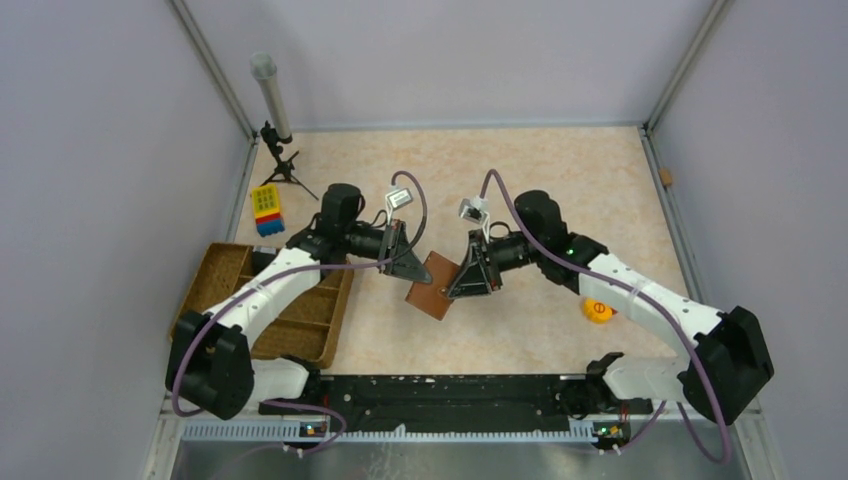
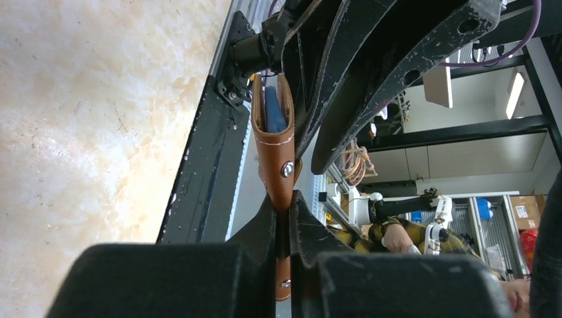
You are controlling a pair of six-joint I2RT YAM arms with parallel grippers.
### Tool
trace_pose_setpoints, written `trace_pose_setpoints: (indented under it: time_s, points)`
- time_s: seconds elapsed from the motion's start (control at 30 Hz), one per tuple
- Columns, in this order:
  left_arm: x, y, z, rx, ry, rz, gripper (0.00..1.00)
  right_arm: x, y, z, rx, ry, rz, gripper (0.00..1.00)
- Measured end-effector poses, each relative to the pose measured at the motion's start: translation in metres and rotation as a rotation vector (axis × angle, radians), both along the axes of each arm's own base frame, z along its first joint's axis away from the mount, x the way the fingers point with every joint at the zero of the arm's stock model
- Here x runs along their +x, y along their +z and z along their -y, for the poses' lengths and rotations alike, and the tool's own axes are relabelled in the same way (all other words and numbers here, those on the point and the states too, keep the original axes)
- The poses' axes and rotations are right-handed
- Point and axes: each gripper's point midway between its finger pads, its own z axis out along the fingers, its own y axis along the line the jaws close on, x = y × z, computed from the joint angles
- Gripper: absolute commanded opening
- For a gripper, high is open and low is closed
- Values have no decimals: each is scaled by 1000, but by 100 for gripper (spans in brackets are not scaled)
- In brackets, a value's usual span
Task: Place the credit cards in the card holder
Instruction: Open the card holder at the center of the board.
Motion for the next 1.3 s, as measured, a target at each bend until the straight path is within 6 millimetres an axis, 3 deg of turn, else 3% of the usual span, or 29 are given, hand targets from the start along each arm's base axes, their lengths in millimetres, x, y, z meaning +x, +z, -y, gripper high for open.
trace_pose_setpoints:
  time_s: [0.2, 0.4, 0.47, 0.53, 0.67, 0.8, 0.9, 1.0, 1.2, 1.3]
  points:
    - [2, -4, -3, 14, 13, -29, 0, -5, -2, -5, 0, 22, 2, 19]
    - [40, -21, -8, 69, 160, -8, 0, -47, 1, -12, 13, 182, -48, 18]
    - [47, -25, -9, 81, 188, -7, 0, -52, 3, -13, 16, 203, -55, 18]
    - [51, -29, -9, 94, 210, -3, 0, -51, 4, -13, 16, 200, -53, 25]
    - [57, -48, -12, 133, 297, 12, 0, -28, -1, -18, -30, 48, -6, 57]
    - [49, -74, -16, 197, 429, 43, 0, 16, -9, -18, -113, -232, 46, 70]
    - [41, -82, -11, 215, 502, 82, 0, 50, -28, -12, -211, -448, 30, 71]
    - [40, -91, -9, 219, 581, 76, 0, 72, -56, -6, -315, -588, -20, 72]
    - [39, -121, -12, 272, 705, 2, 0, 83, -103, -2, -444, -710, -122, 65]
    - [42, -119, -10, 263, 735, -6, 0, 83, -112, -4, -464, -721, -150, 62]
